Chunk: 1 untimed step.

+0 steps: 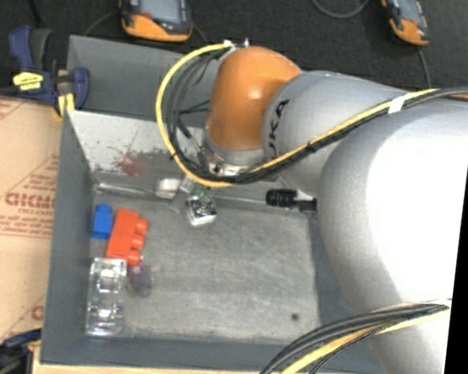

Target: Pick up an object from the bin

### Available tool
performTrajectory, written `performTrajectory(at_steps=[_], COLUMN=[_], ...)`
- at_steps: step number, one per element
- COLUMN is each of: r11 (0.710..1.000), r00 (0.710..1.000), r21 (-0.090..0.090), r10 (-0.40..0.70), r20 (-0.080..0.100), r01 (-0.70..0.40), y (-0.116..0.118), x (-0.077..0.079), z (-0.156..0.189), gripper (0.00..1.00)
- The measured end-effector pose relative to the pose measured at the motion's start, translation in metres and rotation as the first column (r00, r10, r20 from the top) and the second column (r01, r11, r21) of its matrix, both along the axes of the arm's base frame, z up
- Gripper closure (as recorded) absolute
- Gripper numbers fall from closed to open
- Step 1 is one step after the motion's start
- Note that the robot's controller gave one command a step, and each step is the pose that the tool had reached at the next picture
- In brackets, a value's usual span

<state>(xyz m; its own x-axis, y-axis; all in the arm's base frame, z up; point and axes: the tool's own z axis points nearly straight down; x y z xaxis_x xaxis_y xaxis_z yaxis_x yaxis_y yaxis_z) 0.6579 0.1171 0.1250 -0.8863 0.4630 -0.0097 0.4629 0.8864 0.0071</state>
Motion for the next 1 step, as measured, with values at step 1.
performTrajectory(at_steps=[1], r11=[1.0], r00=[1.0], r21=[-0.001], r10=[0.001], r20=[-0.002], r01=[-0.001], y=[-0.0006], x=[0.0019], z=[0.0137], gripper=[1.0])
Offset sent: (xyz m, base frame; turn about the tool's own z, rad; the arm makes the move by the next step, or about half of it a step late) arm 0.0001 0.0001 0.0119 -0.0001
